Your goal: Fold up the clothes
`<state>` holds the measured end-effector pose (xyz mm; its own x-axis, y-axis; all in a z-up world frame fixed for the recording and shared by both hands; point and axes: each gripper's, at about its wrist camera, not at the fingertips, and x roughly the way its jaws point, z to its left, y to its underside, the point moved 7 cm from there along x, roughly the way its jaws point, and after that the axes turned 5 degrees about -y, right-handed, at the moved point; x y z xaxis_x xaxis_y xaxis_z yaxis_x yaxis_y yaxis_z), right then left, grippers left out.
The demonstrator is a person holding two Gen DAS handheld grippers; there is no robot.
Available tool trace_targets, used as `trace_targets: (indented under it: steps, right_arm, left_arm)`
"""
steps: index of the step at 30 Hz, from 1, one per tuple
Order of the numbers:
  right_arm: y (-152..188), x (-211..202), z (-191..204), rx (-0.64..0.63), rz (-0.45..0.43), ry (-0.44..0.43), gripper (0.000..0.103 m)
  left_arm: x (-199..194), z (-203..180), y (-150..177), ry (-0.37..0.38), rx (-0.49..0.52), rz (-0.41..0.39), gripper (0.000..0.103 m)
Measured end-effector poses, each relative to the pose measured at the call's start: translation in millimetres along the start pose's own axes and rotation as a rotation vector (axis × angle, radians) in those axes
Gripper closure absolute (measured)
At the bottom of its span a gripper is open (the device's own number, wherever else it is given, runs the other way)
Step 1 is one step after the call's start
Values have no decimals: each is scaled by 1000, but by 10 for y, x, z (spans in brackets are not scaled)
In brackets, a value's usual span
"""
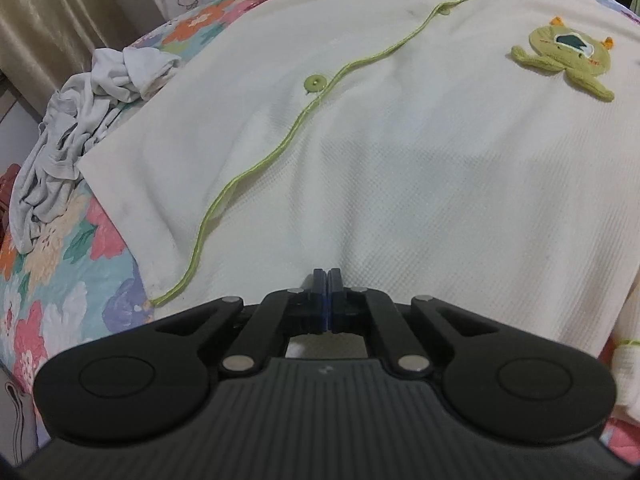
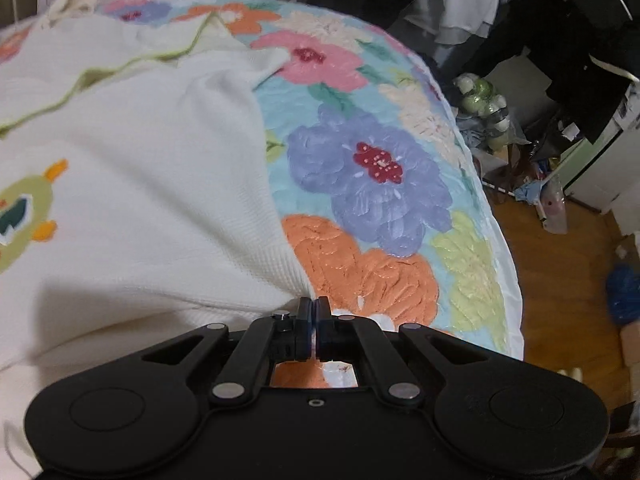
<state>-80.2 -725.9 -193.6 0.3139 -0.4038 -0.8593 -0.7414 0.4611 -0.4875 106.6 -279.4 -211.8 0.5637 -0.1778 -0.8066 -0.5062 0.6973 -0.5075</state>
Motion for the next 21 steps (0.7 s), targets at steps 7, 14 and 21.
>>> trace_targets:
  steps: [7, 14, 21]
  right_arm:
    - [-6, -445, 59, 90, -70, 7, 54]
    - [-106, -930, 499, 227, -176, -377, 40]
    - [356, -998, 613, 291, -145, -341, 38]
  left_arm:
    - [-357, -105, 170, 192, -60, -23, 71]
    - [-676, -511, 234, 520, -118, -37, 63]
    - [-800, -772, 360, 717, -117, 26, 61]
